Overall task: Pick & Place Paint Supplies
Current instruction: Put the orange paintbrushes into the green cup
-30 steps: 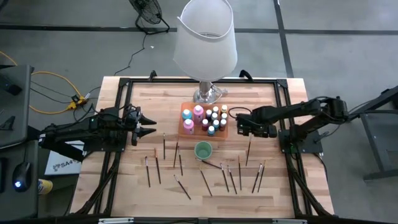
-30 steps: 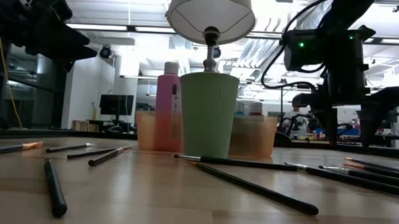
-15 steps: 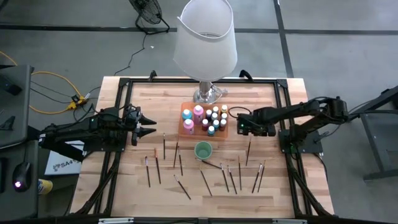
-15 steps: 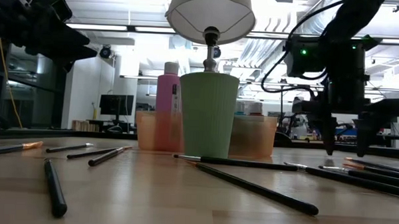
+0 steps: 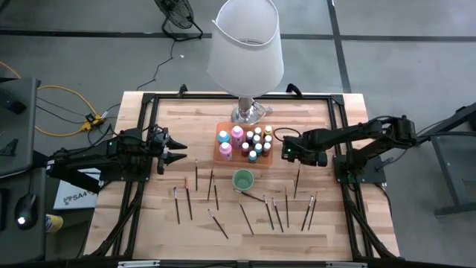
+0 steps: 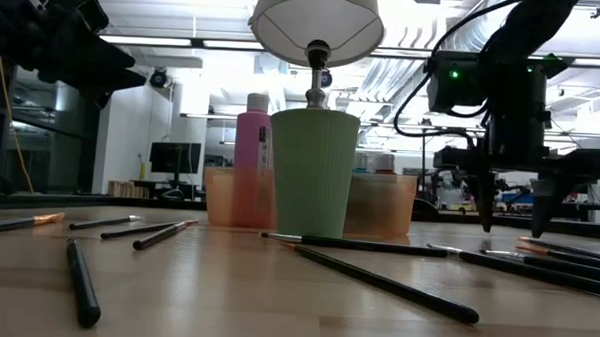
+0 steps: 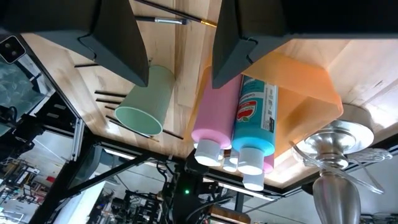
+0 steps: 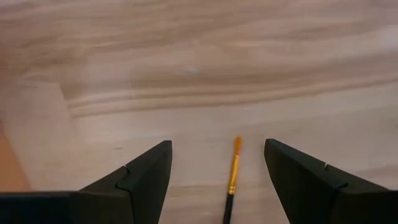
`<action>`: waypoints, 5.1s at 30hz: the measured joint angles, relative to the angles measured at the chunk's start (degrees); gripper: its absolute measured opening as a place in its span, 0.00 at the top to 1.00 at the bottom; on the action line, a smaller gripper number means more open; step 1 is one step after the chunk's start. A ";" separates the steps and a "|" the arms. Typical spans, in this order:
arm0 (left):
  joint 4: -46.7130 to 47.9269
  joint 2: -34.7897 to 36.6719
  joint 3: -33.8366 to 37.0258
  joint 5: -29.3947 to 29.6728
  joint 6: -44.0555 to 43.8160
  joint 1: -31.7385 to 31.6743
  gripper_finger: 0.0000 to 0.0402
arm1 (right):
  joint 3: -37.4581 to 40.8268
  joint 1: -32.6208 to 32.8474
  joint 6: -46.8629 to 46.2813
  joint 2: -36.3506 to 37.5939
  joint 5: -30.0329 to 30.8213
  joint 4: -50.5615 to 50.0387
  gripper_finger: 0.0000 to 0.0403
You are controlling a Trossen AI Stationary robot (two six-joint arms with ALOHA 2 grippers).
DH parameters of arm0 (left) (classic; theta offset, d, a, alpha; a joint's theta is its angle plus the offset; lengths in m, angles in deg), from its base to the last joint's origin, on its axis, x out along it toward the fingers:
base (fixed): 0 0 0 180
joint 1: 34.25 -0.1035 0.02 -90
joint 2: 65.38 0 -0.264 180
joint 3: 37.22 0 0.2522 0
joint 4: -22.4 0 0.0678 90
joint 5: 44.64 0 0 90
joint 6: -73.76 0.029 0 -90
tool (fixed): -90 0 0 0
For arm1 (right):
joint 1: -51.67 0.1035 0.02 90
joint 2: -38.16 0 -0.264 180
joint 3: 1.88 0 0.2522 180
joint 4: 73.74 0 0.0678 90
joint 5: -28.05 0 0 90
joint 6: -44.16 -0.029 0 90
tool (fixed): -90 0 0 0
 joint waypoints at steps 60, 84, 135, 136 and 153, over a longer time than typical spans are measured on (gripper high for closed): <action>0.00 0.00 -0.02 0.00 -0.01 0.02 0.57 | -0.04 -1.03 -0.94 -3.98 1.04 -0.72 0.83; 0.00 0.00 -0.02 0.00 -0.01 -0.01 0.57 | -0.02 -1.03 2.43 -4.01 0.73 -0.37 0.99; 0.00 -0.02 -0.04 0.00 -0.01 0.02 0.57 | -22.30 31.93 48.12 5.21 46.57 27.21 0.99; 0.00 -0.02 -0.04 -0.01 -0.01 0.00 0.57 | -23.28 31.88 49.90 4.02 46.78 28.33 0.99; 0.00 -0.02 -0.04 -0.01 -0.01 -0.01 0.57 | -33.68 30.11 53.29 -10.29 47.41 33.28 0.99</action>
